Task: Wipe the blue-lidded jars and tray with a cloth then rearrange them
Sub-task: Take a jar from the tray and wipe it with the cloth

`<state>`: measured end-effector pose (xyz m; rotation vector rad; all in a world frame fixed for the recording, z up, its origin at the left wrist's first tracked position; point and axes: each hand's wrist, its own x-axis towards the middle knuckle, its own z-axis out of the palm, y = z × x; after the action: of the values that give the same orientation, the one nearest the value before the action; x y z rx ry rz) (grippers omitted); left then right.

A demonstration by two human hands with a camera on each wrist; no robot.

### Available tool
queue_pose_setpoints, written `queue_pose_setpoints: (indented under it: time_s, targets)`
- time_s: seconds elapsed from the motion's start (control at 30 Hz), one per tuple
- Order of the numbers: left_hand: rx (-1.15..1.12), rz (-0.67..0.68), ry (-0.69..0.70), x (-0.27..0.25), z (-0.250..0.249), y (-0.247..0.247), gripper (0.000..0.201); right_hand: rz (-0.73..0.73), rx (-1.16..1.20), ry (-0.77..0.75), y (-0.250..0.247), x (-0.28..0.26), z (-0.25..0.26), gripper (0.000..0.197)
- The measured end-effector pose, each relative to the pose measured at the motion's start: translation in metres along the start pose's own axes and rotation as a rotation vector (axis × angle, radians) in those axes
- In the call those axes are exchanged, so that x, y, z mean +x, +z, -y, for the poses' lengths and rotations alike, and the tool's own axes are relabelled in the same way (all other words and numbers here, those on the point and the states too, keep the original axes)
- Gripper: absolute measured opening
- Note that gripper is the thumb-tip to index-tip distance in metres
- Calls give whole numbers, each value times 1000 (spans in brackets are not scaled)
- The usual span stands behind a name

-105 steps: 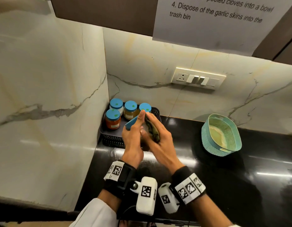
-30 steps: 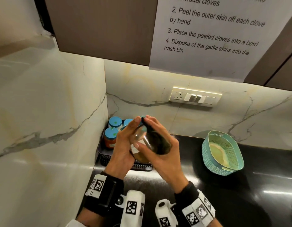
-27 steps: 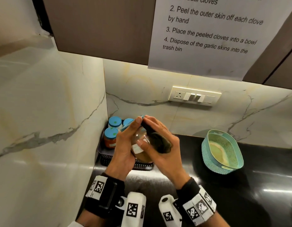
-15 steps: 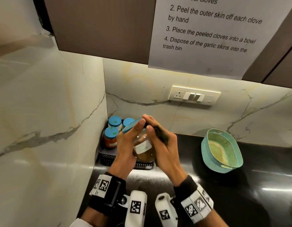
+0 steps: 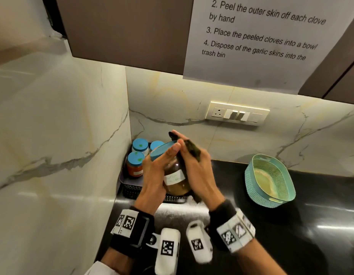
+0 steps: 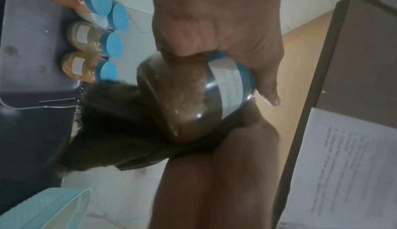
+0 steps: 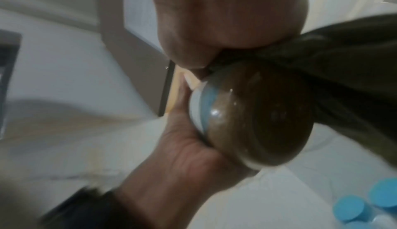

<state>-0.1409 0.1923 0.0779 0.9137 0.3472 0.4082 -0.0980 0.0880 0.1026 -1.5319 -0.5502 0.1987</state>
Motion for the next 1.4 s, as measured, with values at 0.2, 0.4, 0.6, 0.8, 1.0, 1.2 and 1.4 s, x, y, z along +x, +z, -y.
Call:
queue_pose_setpoints:
  time_s: [0.2, 0.4, 0.6, 0.8, 1.0, 1.2, 1.4]
  targets:
    - [-72, -61, -28, 4, 7, -4, 82, 10, -167, -201, 10, -24, -30, 48]
    - [-95, -101, -55, 4, 4, 3, 90, 57, -353, -219, 6, -21, -33, 74]
    - [-38, 139, -152, -7, -1, -12, 37, 192, -87, -161, -27, -5, -16, 80]
    - [-119, 217, -140, -11, -8, -6, 34, 211, 48, -52, -30, 8, 7, 67]
    - [-221, 75, -167, 6, -5, -11, 96, -17, -209, -426, 7, -24, -12, 56]
    - [-123, -25, -52, 4, 0, -3, 82, 42, 112, -53, -7, -1, -5, 28]
    - [-160, -34, -55, 11, -5, -8, 105, 19, -206, -332, 9, -33, -11, 42]
